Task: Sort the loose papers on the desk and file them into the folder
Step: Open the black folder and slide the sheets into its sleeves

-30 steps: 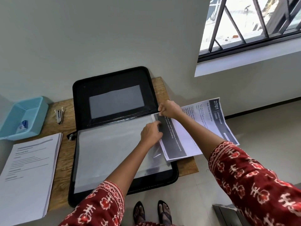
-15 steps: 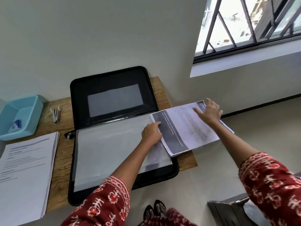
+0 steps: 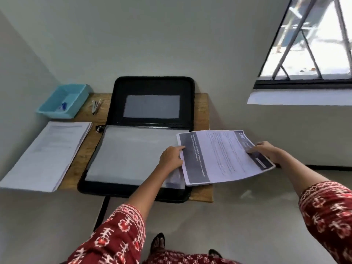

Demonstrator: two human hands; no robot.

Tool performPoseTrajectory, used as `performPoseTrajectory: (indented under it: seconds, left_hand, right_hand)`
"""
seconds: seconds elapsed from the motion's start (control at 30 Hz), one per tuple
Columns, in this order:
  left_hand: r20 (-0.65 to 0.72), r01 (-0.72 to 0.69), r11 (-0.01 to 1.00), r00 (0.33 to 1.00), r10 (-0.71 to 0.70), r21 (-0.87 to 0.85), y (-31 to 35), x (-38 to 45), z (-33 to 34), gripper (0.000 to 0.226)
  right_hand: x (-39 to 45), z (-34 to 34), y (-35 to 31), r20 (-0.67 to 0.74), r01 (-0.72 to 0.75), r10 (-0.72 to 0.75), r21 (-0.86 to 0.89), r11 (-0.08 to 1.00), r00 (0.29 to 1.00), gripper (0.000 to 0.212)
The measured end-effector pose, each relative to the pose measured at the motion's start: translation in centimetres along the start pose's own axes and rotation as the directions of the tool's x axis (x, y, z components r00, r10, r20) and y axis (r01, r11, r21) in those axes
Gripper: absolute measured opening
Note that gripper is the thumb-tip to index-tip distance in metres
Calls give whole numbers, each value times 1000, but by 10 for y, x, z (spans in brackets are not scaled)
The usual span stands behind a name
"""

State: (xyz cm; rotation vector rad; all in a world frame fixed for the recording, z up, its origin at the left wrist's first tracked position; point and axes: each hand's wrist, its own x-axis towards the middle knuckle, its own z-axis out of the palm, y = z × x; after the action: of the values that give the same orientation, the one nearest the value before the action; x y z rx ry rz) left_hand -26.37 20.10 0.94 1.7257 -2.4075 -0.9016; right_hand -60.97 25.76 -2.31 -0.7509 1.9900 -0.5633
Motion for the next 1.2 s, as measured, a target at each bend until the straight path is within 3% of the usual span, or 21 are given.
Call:
performPoseTrajectory:
  seconds: [0.2, 0.33, 0.47, 0.67, 0.87, 1.07, 1.2]
  left_hand:
    - [-226, 184, 976, 952, -208, -120, 22, -62, 30, 42]
    - [-366, 320, 923, 850, -380, -216, 30, -92, 43, 21]
    - [-423, 354, 894, 790, -444, -276, 38, -99, 47, 5]
    - [-412, 349, 898, 802, -434, -266, 51, -89, 49, 20]
    - [-459, 379, 924, 814, -355, -43, 47, -79, 52, 24]
    - [-406, 392, 903, 865, -296, 175, 50, -72, 49, 6]
    - [-356, 326, 925, 902, -244, 193, 38, -78, 49, 27]
  right_hand:
    - [4, -17, -14, 198, 119, -137, 99, 988, 971, 18]
    - [0, -17, -19, 233, 193, -254, 255, 947, 939, 22]
    - [-9, -16, -20, 225, 232, -307, 307, 923, 925, 26]
    - [-16, -22, -15, 143, 271, -354, 406, 873, 924, 34]
    - [-15, -24, -15, 91, 312, -383, 426, 849, 919, 41]
    - [-14, -18, -19, 106, 288, -375, 463, 838, 921, 41]
    - [-12, -18, -17, 114, 279, -372, 474, 835, 921, 40]
